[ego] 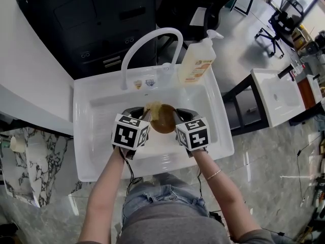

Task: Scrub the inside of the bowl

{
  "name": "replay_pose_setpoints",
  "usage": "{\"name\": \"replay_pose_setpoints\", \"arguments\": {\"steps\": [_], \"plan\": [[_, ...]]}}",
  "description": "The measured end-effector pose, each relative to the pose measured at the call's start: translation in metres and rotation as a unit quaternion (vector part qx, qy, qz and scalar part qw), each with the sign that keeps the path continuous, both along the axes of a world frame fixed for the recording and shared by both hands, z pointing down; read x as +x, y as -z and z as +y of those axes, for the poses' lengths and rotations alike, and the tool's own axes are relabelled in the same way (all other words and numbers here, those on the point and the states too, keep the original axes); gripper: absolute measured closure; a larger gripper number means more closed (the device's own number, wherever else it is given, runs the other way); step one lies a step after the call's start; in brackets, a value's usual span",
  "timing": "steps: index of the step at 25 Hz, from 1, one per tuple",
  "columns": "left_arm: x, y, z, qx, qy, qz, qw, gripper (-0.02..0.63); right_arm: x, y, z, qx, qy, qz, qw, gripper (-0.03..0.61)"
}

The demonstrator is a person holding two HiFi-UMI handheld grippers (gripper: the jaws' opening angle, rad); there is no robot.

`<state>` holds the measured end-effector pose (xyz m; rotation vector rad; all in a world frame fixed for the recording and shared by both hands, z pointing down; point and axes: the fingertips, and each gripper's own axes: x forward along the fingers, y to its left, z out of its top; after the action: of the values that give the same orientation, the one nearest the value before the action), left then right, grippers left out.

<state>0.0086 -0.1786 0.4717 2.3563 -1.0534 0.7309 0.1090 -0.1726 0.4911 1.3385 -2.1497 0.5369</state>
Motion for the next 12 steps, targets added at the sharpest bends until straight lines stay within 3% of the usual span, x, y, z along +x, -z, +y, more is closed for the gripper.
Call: {"name": "replay_pose_setpoints", "arguments": {"steps": [12], "plan": [[-0.015,-0.003,0.006,-0.014,0.043,0.025,0.9987,0.569,0.008,-0.006,-0.006,-0.010,-0.014,-0.011,1.000,0.554]]}}
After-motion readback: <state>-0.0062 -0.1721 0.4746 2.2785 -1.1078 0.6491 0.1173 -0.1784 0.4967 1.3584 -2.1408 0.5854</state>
